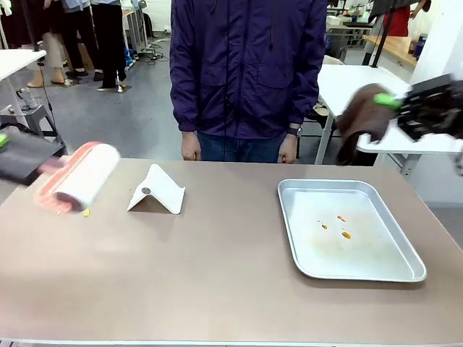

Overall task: Clean the surface of the table.
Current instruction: Hold the Lint Roller with your left hand and the towel with your right hand.

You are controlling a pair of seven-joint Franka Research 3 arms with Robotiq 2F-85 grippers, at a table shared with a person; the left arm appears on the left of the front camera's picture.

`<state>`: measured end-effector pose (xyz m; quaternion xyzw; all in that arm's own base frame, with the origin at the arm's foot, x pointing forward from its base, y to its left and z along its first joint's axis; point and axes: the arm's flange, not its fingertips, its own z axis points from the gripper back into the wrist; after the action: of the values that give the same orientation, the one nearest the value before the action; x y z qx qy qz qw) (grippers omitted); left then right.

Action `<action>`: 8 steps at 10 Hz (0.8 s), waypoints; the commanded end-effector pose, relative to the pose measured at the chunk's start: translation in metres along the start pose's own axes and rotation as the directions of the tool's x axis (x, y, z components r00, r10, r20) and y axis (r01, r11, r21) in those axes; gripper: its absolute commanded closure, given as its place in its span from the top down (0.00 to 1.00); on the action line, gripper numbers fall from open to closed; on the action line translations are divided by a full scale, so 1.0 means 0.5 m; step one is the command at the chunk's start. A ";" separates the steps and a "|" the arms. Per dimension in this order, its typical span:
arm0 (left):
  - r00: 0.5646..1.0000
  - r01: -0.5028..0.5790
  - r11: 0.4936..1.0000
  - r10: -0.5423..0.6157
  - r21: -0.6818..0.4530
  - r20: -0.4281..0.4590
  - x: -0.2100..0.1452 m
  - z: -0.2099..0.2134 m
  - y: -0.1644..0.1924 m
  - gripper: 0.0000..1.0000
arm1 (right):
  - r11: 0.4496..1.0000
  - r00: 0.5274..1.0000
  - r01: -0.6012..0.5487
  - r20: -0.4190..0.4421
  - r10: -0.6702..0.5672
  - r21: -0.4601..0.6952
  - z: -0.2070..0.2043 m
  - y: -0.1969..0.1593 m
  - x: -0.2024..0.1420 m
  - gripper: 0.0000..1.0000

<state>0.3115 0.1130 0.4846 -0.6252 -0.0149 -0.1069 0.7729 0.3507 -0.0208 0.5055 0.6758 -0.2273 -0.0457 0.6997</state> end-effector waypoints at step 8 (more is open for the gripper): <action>0.834 0.008 0.979 0.106 -0.205 0.541 -0.135 0.284 0.177 0.14 | 0.915 0.982 0.182 0.013 -0.190 -0.361 0.217 -0.026 -0.209 0.00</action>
<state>0.2737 0.2924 0.4082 -0.6953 -0.1887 0.1049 0.6856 0.2374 -0.1352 0.4974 0.5695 -0.1265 -0.1278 0.8021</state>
